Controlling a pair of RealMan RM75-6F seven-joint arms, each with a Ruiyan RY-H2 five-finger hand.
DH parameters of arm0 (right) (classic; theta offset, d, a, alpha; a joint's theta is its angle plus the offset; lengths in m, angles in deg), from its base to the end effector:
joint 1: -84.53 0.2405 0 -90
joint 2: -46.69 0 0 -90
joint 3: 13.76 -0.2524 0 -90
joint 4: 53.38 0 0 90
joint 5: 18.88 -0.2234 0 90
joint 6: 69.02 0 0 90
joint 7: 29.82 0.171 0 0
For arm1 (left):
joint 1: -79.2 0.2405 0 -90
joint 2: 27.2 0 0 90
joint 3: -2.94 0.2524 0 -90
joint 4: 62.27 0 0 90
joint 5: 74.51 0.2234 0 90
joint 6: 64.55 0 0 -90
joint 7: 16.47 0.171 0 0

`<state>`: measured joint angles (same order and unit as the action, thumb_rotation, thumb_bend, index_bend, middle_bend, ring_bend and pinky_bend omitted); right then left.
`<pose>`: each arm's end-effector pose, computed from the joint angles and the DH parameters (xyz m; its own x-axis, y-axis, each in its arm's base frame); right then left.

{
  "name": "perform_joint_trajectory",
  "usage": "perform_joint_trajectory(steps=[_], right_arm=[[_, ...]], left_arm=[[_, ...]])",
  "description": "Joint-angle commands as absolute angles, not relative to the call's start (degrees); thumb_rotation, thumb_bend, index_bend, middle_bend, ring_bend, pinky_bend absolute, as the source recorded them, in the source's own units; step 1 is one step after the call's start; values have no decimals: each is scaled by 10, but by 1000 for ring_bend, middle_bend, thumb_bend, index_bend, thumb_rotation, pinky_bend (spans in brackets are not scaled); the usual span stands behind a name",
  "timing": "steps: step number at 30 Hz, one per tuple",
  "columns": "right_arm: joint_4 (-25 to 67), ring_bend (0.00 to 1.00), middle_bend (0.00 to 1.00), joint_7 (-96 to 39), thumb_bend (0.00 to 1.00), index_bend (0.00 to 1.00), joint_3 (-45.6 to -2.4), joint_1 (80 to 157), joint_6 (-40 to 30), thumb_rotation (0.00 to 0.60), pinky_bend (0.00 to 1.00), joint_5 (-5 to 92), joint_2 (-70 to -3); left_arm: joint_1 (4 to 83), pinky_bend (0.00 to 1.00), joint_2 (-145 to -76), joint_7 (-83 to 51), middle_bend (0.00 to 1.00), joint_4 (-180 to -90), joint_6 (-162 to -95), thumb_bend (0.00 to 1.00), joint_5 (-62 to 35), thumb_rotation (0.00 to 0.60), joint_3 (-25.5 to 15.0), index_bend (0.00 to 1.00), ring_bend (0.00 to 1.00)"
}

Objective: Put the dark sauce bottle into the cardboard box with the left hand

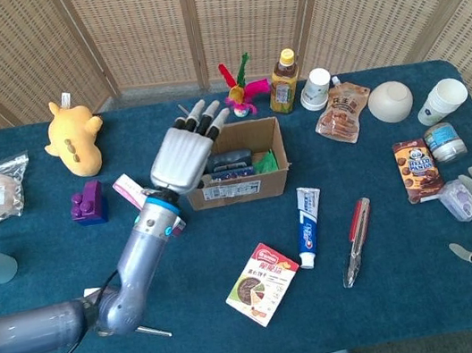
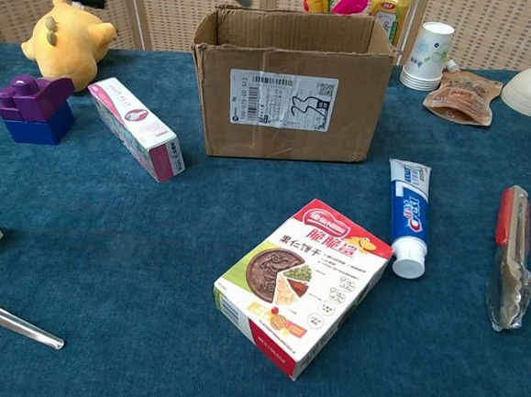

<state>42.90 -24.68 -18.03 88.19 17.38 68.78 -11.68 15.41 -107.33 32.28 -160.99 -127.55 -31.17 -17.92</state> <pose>-0.3018 -0.2071 0.1756 0.3417 0.0360 0.9391 -0.9390 -0.0286 0.3427 0.0310 0.4116 0.0420 0.5848 -0.1010 0.8049 0.6961 -0.4469 -0.5619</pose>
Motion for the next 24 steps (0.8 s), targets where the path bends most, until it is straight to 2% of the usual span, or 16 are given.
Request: perform_joint_trajectory(steps=[1, 5, 9, 14, 19, 24], right_arm=[[430, 0, 0, -249, 0, 0, -180, 881, 175, 600, 0, 688, -117], [433, 0, 0, -254, 0, 0, -180, 880, 180, 600, 0, 692, -118], [434, 0, 0, -263, 0, 0, -180, 881, 181, 600, 0, 693, -119], [435, 0, 0, -274, 0, 0, -180, 882, 180, 600, 0, 692, -122], [436, 0, 0, -284, 0, 0, -181, 883, 178, 600, 0, 688, -125], [438, 0, 0, -293, 0, 0, -181, 882, 179, 600, 0, 688, -128]], left_arm=[[216, 76, -1010, 296, 0, -1681, -1313, 105, -275, 600, -134, 13, 0], [288, 77, -961, 221, 0, -1719, -1348, 106, -170, 600, -80, 108, 0], [375, 66, -939, 127, 0, -1706, -1414, 105, -47, 600, -14, 117, 0], [479, 39, -917, 42, 0, -1690, -1472, 105, -1, 600, 60, 120, 0], [546, 35, -910, -26, 0, -1664, -1511, 104, 62, 600, 107, 120, 0], [601, 27, -904, -71, 0, -1653, -1547, 106, 101, 600, 134, 119, 0]])
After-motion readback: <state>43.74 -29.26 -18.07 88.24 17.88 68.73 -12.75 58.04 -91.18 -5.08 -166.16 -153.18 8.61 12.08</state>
